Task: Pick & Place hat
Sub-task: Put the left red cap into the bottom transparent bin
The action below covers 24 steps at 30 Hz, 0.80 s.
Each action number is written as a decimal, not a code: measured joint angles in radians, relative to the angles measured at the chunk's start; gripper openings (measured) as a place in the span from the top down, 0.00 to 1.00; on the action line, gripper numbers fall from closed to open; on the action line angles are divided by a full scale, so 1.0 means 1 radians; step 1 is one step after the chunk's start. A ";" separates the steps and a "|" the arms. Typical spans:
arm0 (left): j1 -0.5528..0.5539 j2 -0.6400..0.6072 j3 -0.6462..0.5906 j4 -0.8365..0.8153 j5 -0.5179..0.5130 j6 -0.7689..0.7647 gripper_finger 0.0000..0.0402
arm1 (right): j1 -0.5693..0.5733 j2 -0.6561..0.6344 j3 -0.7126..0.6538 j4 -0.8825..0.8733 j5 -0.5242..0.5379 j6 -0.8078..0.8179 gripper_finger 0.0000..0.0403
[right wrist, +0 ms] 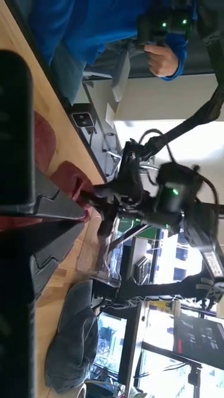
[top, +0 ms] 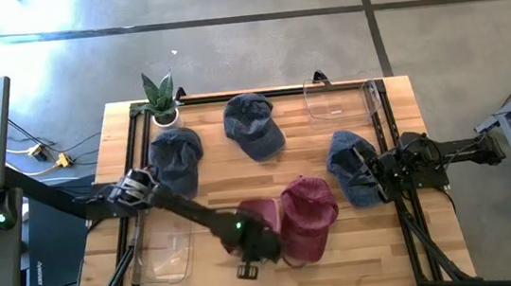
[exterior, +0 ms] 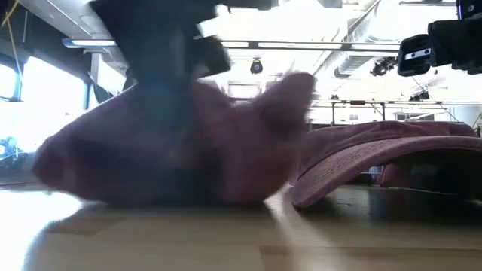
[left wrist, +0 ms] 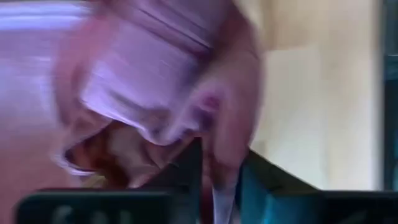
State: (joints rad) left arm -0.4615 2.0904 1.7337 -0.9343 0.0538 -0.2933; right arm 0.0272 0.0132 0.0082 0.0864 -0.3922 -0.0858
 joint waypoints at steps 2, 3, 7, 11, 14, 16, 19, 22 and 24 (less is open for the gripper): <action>0.026 -0.015 -0.001 -0.019 0.102 0.013 0.71 | 0.000 0.000 0.000 0.000 0.000 0.000 0.97; 0.038 -0.023 -0.002 -0.024 0.158 0.019 0.66 | 0.000 0.000 0.000 0.000 0.000 0.000 0.97; 0.074 -0.042 0.035 -0.060 0.278 0.020 0.49 | 0.000 0.000 0.000 0.000 0.000 0.000 0.97; 0.074 -0.056 0.095 -0.121 0.237 0.027 0.39 | 0.000 0.000 0.000 0.000 0.000 0.000 0.97; 0.064 -0.059 0.118 -0.201 0.075 -0.016 0.37 | 0.000 0.000 0.000 0.000 0.000 0.000 0.97; 0.062 -0.059 0.120 -0.246 -0.059 -0.071 0.37 | 0.000 0.000 0.000 0.000 0.000 0.000 0.97; 0.065 -0.065 0.081 -0.301 -0.115 -0.130 0.37 | 0.000 0.000 0.000 0.000 0.000 0.000 0.97; 0.074 -0.062 -0.001 -0.232 -0.098 -0.142 0.37 | 0.000 0.000 0.000 0.000 0.000 0.000 0.97; 0.076 -0.062 -0.068 -0.140 -0.047 -0.147 0.37 | 0.000 0.000 0.000 0.000 0.000 0.000 0.97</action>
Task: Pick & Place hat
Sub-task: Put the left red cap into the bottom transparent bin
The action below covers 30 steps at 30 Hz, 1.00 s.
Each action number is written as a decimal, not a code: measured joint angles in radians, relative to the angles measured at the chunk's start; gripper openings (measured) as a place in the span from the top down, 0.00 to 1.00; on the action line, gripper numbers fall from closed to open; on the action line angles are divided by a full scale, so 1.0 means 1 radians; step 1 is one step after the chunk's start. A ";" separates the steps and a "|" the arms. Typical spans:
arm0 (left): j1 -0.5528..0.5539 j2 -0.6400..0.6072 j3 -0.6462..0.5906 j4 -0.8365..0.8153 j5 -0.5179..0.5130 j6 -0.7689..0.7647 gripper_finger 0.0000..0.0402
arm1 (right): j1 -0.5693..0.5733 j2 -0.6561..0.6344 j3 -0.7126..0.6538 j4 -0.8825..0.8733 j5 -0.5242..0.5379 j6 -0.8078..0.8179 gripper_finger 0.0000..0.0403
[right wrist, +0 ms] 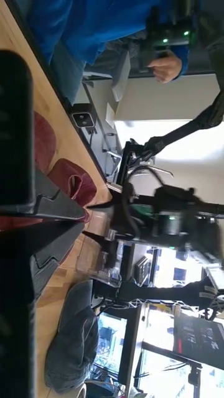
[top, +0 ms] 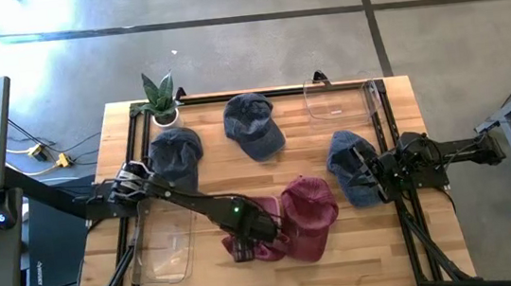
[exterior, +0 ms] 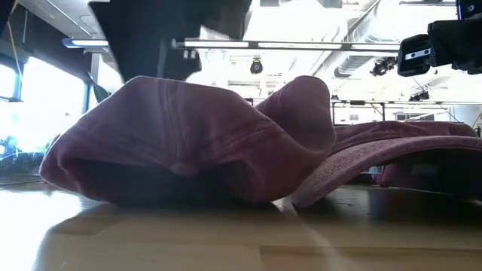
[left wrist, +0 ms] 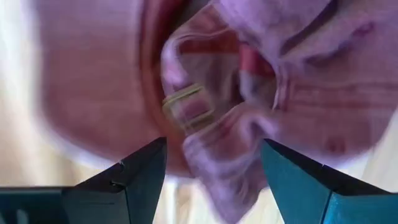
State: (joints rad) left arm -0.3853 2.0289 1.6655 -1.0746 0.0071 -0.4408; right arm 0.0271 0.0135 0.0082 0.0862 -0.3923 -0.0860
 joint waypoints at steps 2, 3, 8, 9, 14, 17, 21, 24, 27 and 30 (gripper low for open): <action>0.007 0.000 -0.062 0.085 0.036 0.002 0.37 | 0.000 0.000 0.000 0.000 0.000 0.000 0.97; 0.006 0.000 -0.090 0.119 0.058 0.002 0.38 | 0.000 0.000 0.000 0.000 0.000 0.000 0.97; 0.006 0.000 -0.195 0.306 0.110 0.010 0.50 | 0.000 0.000 0.000 0.000 0.000 0.000 0.97; 0.006 0.000 -0.206 0.334 0.106 0.010 0.55 | 0.000 0.000 0.000 0.000 0.000 0.000 0.97; 0.006 0.000 -0.205 0.346 0.041 -0.013 0.83 | 0.000 0.000 0.000 0.000 0.000 0.000 0.97; 0.006 0.001 -0.161 0.281 -0.032 -0.086 0.96 | 0.000 0.000 0.000 0.000 0.000 0.000 0.97; -0.020 0.001 -0.065 0.101 -0.221 -0.218 0.92 | 0.000 0.000 0.000 0.000 0.000 0.000 0.97; -0.060 0.001 0.002 -0.011 -0.396 -0.345 0.92 | 0.000 0.000 0.000 0.000 0.000 0.000 0.97; -0.095 0.001 0.018 -0.044 -0.569 -0.443 0.95 | 0.000 0.000 0.000 0.000 0.000 0.000 0.97; -0.114 0.001 -0.005 -0.042 -0.736 -0.503 0.97 | 0.000 0.000 0.000 0.000 0.000 0.000 0.97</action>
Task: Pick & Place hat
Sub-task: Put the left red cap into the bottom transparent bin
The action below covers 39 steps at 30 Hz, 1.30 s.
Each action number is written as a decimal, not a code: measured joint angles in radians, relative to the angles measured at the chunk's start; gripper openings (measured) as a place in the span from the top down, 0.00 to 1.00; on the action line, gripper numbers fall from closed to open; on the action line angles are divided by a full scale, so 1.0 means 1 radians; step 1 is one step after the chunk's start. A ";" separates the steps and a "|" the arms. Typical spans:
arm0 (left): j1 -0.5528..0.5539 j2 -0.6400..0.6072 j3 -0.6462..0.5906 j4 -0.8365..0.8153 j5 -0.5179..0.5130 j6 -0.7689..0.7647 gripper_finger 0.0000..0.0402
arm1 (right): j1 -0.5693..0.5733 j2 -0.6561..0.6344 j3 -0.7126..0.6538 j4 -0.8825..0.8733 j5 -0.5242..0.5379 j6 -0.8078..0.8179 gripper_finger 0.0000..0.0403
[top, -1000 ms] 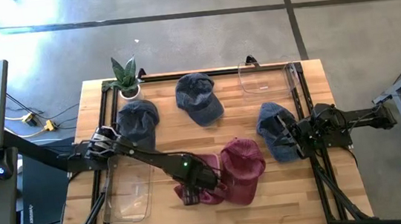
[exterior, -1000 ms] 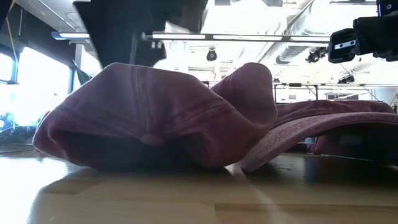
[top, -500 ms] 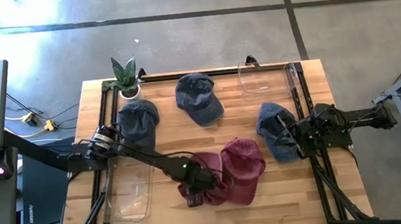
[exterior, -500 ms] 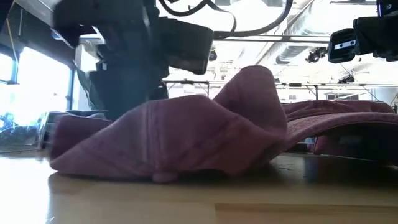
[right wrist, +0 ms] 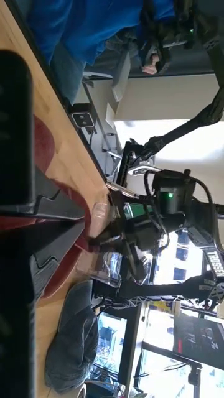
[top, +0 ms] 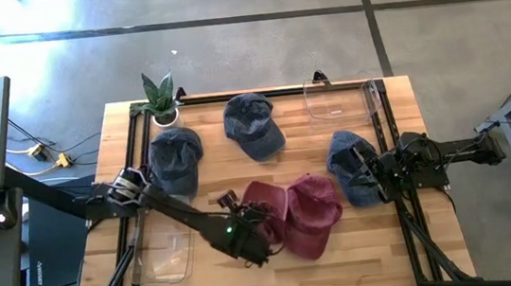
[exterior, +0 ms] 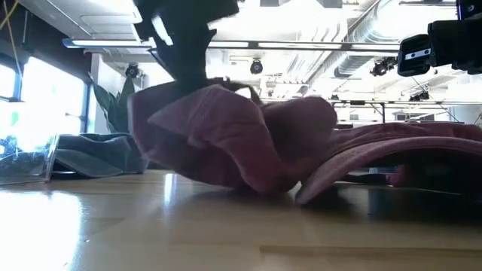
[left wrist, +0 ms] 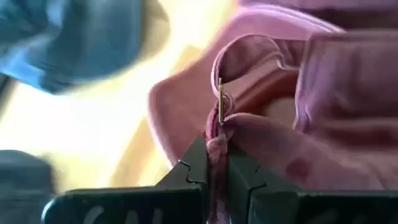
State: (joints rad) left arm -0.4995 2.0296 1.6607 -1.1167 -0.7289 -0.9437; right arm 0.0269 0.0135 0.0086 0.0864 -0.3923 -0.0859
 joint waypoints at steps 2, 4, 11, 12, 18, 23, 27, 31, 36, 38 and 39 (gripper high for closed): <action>0.004 0.000 -0.030 0.014 -0.035 -0.030 0.98 | 0.000 0.000 0.000 0.000 0.000 0.000 0.97; 0.029 0.000 -0.075 0.060 -0.040 -0.050 0.97 | 0.000 0.000 0.000 0.000 0.000 0.000 0.97; 0.176 0.001 -0.224 0.288 0.165 0.063 0.79 | 0.000 0.000 0.000 0.000 0.000 0.000 0.97; 0.196 0.001 -0.230 0.303 0.200 0.091 0.73 | 0.000 0.000 0.000 0.000 0.000 0.000 0.97; 0.300 0.000 -0.232 0.293 0.355 0.203 0.43 | 0.000 0.000 0.000 0.000 0.000 0.000 0.97; 0.300 -0.084 -0.207 0.233 0.358 0.251 0.32 | 0.000 0.000 0.000 0.000 0.000 0.000 0.97; 0.243 -0.136 -0.187 0.164 0.363 0.320 0.31 | 0.000 -0.001 0.000 -0.001 0.000 0.000 0.97; 0.134 -0.146 -0.195 0.174 0.345 0.475 0.32 | 0.000 0.003 0.000 -0.001 0.000 0.000 0.97; 0.014 -0.076 -0.232 0.383 0.281 0.656 0.32 | 0.000 0.006 0.000 0.001 0.000 0.000 0.97; 0.003 -0.029 -0.238 0.422 0.210 0.691 0.32 | 0.000 0.011 0.000 0.000 0.000 0.000 0.97; 0.002 -0.014 -0.238 0.440 0.176 0.707 0.32 | 0.000 0.012 0.000 -0.001 0.000 0.000 0.97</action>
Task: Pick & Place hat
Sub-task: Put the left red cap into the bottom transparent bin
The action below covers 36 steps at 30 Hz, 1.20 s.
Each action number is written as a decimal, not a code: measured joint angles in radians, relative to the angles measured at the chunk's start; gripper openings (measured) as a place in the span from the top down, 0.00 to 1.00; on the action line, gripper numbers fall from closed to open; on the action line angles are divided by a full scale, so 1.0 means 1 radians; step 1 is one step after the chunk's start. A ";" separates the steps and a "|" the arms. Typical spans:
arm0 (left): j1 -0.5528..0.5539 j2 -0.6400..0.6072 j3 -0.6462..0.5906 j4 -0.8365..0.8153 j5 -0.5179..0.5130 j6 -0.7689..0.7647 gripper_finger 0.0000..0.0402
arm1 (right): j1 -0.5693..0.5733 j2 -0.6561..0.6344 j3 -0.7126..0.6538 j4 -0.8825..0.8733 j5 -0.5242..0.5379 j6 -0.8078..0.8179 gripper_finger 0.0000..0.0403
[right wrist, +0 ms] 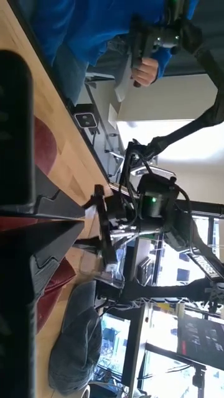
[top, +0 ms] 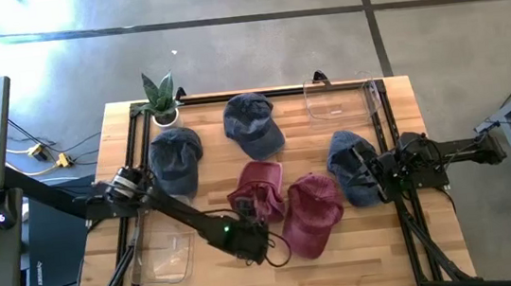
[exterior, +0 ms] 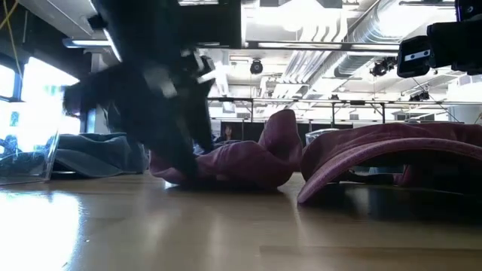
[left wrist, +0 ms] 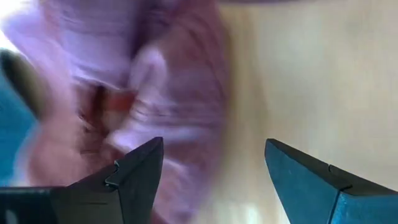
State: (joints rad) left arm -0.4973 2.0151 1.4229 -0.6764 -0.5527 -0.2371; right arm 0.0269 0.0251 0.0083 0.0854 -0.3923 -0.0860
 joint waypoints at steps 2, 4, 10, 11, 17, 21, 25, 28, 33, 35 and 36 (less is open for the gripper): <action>0.000 0.028 0.008 0.052 -0.052 0.024 0.32 | 0.000 0.003 0.000 0.002 0.000 0.000 0.97; 0.000 0.040 0.001 0.008 -0.120 0.018 0.32 | 0.000 0.007 0.000 0.000 0.000 0.000 0.97; 0.037 0.082 0.001 0.043 -0.241 -0.031 0.32 | 0.000 0.015 0.000 0.002 0.000 0.000 0.97; 0.037 0.082 0.006 0.051 -0.246 -0.032 0.32 | 0.000 0.017 0.000 0.001 0.000 0.000 0.97; 0.067 0.084 0.004 0.092 -0.224 -0.040 0.35 | 0.000 0.022 0.000 0.000 0.000 0.000 0.97; 0.092 0.084 0.004 0.145 -0.071 -0.046 0.46 | 0.000 0.021 0.000 0.001 0.000 0.000 0.97; 0.111 0.064 0.006 0.159 0.115 -0.005 0.64 | 0.000 0.022 0.000 0.001 0.000 0.000 0.97; 0.122 0.046 0.006 0.151 0.285 0.051 0.81 | 0.000 0.022 0.000 0.001 0.000 0.000 0.97; 0.160 0.009 0.006 0.160 0.603 0.162 0.97 | 0.000 0.022 0.000 0.001 0.000 0.000 0.97; 0.184 0.007 0.007 0.157 0.697 0.177 0.94 | 0.000 0.022 0.000 0.001 0.000 0.000 0.97; 0.197 0.007 0.007 0.149 0.729 0.180 0.93 | 0.000 0.022 0.000 0.001 0.000 0.000 0.97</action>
State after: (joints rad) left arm -0.3001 2.0220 1.4296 -0.5271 0.1758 -0.0570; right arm 0.0270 0.0467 0.0083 0.0864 -0.3923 -0.0860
